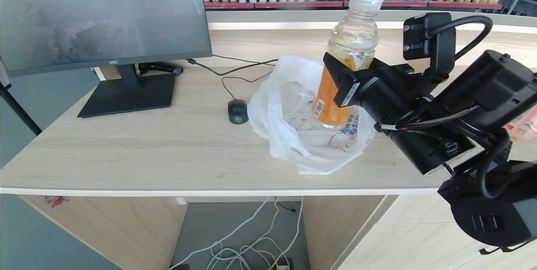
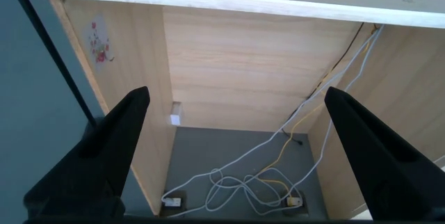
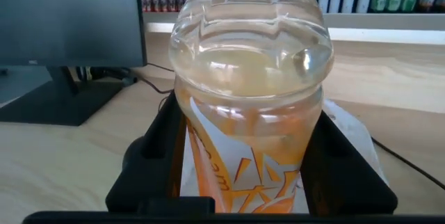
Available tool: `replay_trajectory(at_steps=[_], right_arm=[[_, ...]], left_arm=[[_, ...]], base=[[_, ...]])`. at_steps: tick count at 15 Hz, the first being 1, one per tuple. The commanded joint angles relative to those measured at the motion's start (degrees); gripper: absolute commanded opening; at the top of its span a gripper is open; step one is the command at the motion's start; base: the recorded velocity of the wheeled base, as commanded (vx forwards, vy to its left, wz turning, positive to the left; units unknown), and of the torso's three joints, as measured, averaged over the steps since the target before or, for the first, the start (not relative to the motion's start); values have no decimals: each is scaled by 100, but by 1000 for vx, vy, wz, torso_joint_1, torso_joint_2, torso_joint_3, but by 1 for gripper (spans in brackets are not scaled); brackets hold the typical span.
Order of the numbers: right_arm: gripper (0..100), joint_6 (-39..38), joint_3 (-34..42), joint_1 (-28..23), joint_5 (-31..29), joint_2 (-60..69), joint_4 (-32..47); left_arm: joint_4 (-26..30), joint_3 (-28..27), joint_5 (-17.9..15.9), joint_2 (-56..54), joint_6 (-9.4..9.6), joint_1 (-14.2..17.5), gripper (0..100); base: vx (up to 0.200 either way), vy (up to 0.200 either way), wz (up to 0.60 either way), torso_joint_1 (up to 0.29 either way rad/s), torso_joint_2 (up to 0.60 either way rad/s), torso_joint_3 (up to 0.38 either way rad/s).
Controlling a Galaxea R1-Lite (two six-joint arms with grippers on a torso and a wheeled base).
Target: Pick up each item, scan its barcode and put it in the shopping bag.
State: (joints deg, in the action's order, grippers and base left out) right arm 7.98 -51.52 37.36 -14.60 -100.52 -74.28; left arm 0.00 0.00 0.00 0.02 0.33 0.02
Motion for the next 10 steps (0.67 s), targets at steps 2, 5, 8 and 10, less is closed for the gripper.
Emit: replay_trajectory(at_steps=[2, 5, 8, 10], right_arm=[[0, 1, -359, -19, -7, -196, 353], [0, 1, -763, -71, -7, -618, 396], [0, 10, -1756, -107, -25, -1294, 423], [0, 10, -2055, -124, -34, -1444, 643]], left_arm=[[0, 0, 0, -2, 2, 6, 100], [0, 0, 0, -2, 2, 6, 100], [0, 0, 0, -2, 2, 6, 100], [0, 0, 0, -2, 2, 6, 100]], base=[[0, 0, 0, 0, 0, 0], [0, 0, 0, 0, 0, 0], [0, 0, 0, 0, 0, 0], [0, 0, 0, 0, 0, 0]])
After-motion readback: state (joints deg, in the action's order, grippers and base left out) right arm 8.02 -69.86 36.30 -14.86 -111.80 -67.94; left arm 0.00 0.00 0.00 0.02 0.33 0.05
